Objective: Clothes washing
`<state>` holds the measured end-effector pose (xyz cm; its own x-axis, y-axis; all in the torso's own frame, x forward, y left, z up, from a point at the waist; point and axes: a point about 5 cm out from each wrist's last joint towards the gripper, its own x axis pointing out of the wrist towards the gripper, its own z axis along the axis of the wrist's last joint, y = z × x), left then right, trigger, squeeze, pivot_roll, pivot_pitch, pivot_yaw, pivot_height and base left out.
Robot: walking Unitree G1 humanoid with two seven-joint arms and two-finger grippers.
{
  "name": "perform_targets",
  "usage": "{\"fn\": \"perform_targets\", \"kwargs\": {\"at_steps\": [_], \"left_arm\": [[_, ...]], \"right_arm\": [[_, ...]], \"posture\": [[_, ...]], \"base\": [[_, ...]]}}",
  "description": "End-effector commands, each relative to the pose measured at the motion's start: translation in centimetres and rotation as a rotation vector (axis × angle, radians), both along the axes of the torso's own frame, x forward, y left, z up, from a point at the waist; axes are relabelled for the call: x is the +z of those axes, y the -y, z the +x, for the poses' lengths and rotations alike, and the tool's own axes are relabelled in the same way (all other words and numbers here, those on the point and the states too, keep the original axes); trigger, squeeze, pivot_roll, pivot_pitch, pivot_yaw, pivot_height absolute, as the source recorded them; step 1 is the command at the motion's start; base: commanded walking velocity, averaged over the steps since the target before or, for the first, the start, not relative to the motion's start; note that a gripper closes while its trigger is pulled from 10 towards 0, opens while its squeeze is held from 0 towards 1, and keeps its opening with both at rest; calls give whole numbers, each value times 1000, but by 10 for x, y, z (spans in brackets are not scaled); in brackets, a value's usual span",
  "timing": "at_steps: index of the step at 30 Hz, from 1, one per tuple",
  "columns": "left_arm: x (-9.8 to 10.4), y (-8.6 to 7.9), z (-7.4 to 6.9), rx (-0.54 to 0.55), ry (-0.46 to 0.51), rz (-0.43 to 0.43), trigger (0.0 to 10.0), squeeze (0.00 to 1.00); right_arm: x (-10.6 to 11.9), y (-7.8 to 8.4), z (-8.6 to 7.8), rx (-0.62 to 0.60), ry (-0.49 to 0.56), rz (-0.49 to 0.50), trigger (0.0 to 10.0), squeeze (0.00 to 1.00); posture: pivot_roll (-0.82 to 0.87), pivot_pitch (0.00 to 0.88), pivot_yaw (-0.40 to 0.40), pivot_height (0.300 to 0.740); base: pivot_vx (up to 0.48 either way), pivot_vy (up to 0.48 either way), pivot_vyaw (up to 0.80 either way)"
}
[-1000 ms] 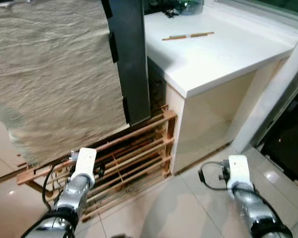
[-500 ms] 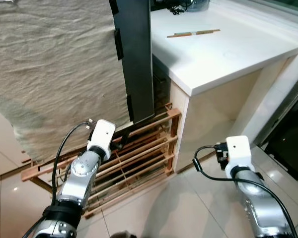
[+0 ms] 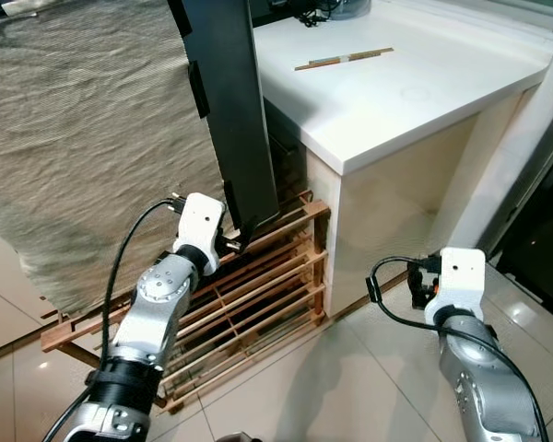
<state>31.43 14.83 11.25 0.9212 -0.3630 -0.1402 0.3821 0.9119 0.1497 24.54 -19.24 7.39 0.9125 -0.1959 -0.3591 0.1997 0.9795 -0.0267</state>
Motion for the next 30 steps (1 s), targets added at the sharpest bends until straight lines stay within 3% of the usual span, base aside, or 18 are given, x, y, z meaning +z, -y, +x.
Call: {"fn": "perform_targets", "kwargs": {"at_steps": [1,10,16,23,26,29,30], "left_arm": [[8,-4,-2,-37,-4,35,10000,0],[10,-14,-7,-58,-56,73,10000,0],[10,-8,-9,-36,-46,55,10000,0],[-2,-5,-15,40,-54,19,10000,0],[-8,-5,-19,63,-79,2,10000,0],[-12,-8,-23,90,-50,21,10000,0],[-9,-7,-24,114,-33,-9,10000,0]], "right_arm": [[0,-9,-1,-6,12,50,10000,0],[-6,-18,-4,-24,-5,0,10000,0],[3,-6,-7,-5,-1,-57,10000,0],[29,15,8,35,74,-174,10000,0],[30,21,10,31,68,-166,10000,0],[28,26,13,38,40,-175,10000,0],[29,28,17,47,38,-187,10000,0]], "posture": [[-6,0,226,740],[2,0,269,740],[-25,0,205,740],[-38,0,78,740],[-36,0,44,740],[-26,0,18,740],[-2,0,-1,740]], "base": [[0,0,0],[0,0,0],[0,0,0],[0,0,0],[0,0,0],[0,0,0],[0,0,0]]}}
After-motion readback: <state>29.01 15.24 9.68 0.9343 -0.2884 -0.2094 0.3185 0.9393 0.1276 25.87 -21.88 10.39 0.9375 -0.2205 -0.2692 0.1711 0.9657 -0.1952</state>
